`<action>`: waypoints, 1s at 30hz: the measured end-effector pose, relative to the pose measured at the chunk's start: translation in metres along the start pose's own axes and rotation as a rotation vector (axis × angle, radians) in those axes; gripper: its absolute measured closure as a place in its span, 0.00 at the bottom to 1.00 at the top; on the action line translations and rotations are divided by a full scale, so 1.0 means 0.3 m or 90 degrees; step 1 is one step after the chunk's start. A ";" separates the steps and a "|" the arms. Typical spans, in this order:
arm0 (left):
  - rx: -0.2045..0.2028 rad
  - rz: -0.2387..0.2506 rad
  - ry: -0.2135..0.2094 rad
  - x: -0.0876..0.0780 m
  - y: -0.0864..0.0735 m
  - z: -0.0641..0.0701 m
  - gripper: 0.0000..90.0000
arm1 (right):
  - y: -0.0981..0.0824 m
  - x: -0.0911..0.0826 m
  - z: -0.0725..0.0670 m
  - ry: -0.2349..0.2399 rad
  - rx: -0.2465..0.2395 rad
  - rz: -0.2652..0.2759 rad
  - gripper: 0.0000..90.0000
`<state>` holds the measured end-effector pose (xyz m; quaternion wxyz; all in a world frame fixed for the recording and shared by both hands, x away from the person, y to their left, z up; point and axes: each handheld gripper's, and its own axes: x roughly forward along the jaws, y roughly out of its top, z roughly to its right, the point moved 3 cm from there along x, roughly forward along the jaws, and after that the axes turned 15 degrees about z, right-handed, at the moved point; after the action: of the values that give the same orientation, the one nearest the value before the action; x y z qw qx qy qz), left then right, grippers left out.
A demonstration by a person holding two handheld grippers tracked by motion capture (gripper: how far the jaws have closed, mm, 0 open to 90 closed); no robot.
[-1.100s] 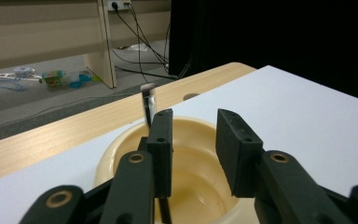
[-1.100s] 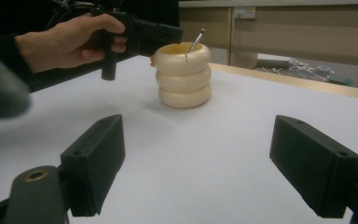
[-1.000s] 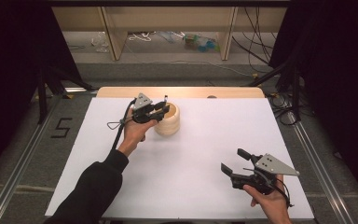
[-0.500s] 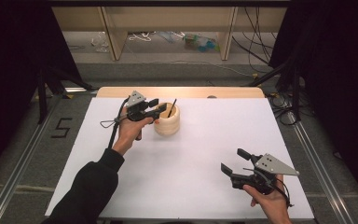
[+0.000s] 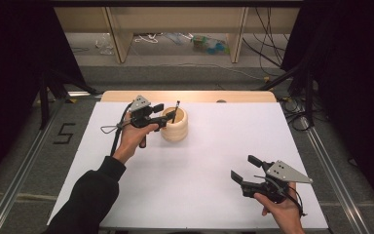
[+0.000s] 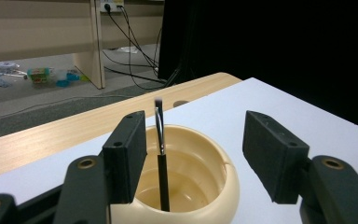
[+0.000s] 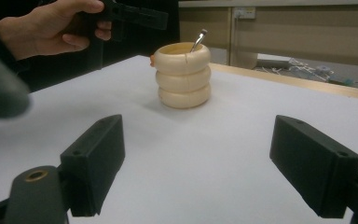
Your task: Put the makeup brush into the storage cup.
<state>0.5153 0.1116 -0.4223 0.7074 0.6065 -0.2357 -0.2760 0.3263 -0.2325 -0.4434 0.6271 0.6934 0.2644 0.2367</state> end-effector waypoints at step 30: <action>0.006 -0.025 -0.011 -0.027 0.005 0.041 0.32 | -0.003 0.004 0.001 0.002 -0.003 0.004 0.21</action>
<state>0.5013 0.1083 -0.4189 0.6968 0.6119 -0.2317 -0.2939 0.3273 -0.2318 -0.4442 0.6274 0.6925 0.2627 0.2404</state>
